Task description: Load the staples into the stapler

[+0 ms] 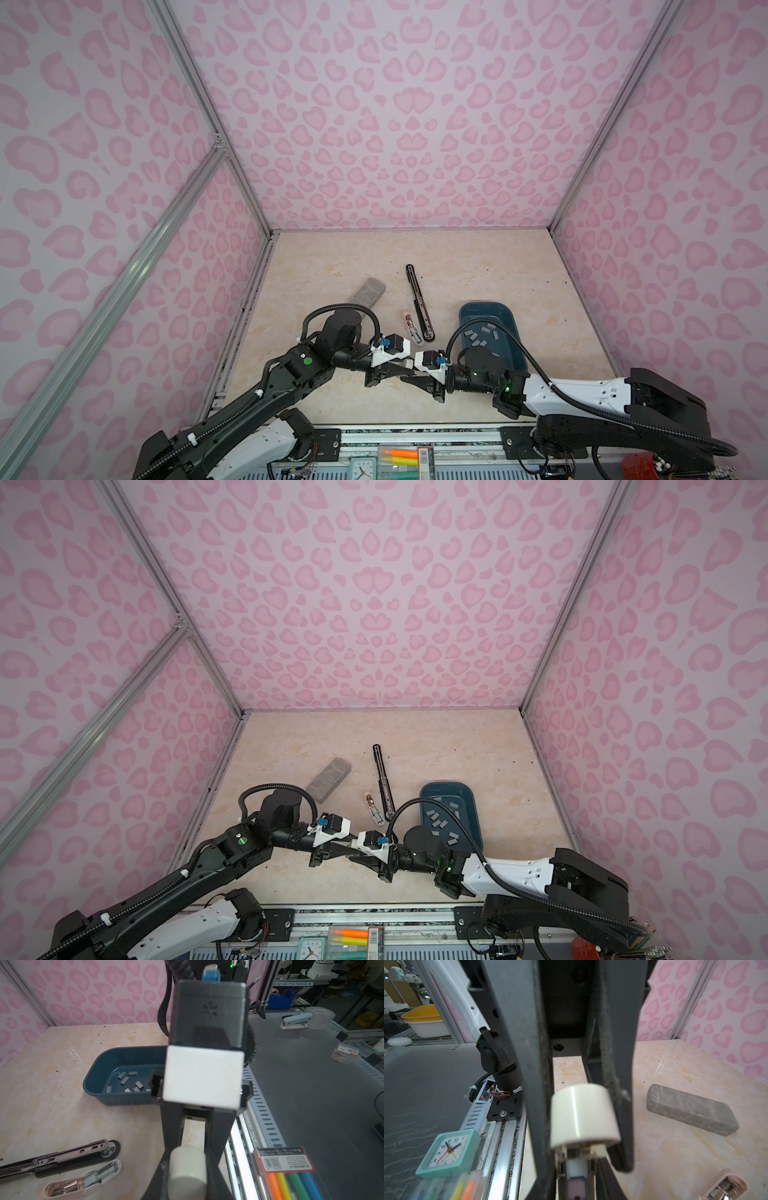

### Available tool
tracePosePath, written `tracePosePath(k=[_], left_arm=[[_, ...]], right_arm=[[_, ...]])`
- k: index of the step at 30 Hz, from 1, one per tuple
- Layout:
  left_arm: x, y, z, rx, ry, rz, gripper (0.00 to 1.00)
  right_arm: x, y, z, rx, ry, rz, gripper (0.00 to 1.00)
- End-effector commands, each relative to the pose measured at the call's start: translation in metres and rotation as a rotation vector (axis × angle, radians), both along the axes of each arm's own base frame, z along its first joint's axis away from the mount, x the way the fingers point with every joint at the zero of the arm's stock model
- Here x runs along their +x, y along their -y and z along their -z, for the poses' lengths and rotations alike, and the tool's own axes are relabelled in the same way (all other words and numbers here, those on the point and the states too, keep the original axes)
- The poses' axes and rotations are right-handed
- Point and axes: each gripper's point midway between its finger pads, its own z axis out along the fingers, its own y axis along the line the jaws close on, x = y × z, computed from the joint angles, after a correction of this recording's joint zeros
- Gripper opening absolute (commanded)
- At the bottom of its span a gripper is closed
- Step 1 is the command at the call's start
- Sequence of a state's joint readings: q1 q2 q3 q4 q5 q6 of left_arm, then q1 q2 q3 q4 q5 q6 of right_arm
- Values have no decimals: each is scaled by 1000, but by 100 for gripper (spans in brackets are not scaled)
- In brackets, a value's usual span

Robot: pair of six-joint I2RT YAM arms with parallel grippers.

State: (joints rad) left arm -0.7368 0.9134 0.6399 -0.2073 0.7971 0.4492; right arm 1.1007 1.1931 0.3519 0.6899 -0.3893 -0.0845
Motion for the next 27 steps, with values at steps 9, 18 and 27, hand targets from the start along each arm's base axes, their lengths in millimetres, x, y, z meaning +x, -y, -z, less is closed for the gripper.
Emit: tracePosePath(k=[9, 18, 27], left_arm=[[-2, 2, -8, -28, 10, 19, 4], [1, 1, -5, -27, 18, -2, 15], [47, -18, -12, -45, 70, -355, 98]], right_arm=[[-3, -6, -15, 73, 9, -10, 37], [6, -7, -12, 69, -10, 39, 24], [46, 11, 2, -2, -24, 299, 20]])
